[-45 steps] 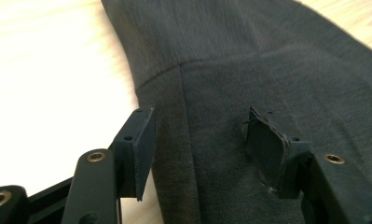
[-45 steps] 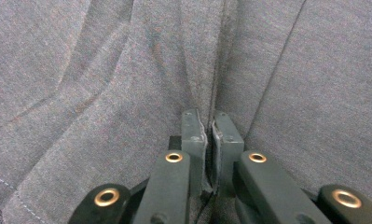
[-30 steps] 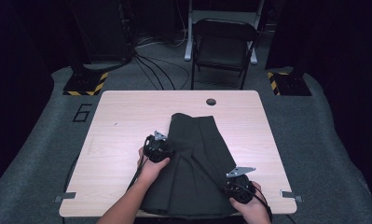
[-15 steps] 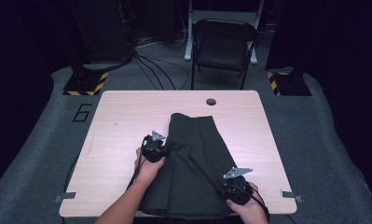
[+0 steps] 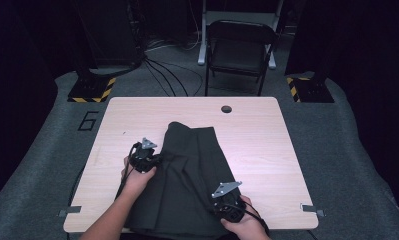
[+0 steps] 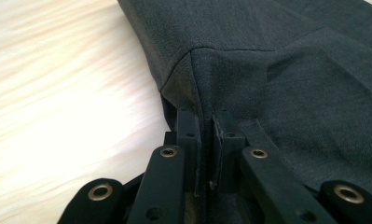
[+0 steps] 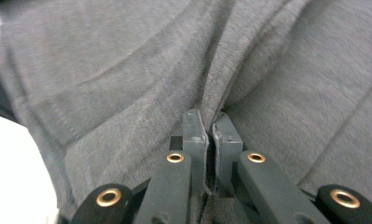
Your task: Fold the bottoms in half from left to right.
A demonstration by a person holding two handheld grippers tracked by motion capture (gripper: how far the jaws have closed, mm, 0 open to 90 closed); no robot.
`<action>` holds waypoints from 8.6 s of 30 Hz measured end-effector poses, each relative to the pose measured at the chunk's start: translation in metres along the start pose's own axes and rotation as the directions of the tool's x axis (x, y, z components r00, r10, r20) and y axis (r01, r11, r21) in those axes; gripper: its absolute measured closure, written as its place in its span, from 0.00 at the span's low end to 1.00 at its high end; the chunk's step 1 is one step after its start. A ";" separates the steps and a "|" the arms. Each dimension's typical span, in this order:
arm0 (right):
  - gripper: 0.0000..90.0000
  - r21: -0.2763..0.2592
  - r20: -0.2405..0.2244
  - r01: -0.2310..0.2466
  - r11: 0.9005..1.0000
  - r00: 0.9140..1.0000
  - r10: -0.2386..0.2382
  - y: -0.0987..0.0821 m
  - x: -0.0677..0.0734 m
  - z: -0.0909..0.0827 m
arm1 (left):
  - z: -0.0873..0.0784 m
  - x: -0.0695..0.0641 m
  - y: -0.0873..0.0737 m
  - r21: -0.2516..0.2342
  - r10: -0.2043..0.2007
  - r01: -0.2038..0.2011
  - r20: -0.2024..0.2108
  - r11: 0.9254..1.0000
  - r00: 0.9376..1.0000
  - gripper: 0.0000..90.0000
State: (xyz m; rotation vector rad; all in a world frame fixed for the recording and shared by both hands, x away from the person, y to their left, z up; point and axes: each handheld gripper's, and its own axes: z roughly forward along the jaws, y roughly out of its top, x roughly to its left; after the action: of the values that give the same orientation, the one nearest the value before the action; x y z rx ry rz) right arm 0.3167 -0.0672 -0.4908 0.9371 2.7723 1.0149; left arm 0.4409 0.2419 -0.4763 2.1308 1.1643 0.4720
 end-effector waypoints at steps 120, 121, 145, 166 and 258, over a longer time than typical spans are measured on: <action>0.97 -0.247 0.044 -0.028 0.969 0.998 0.040 0.021 0.011 -0.053 | 0.060 -0.076 0.125 -0.103 -0.027 0.029 0.023 0.994 0.999 0.95; 0.97 -0.240 0.038 -0.041 0.970 0.998 0.052 0.018 0.009 -0.051 | 0.063 -0.077 0.124 -0.097 -0.019 0.021 0.026 0.995 0.999 0.95; 0.96 -0.053 0.134 -0.075 0.996 0.988 0.082 -0.014 -0.003 -0.023 | 0.081 -0.091 0.108 -0.127 0.032 -0.010 0.172 0.992 0.985 0.65; 0.82 -0.008 0.122 -0.137 0.991 0.983 0.137 -0.020 -0.016 -0.023 | -0.019 -0.011 0.026 -0.170 -0.034 0.045 0.066 0.984 0.997 0.57; 0.98 -0.071 0.234 -0.152 0.986 0.958 0.164 0.022 -0.085 0.017 | -0.038 -0.053 -0.087 -0.008 0.002 -0.001 0.121 1.000 0.993 0.55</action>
State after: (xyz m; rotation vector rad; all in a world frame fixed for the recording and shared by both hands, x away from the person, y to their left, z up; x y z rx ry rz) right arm 0.4018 -0.0920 -0.5045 1.2025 2.4956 0.9177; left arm 0.3371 0.2453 -0.5094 2.1221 1.0912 0.3417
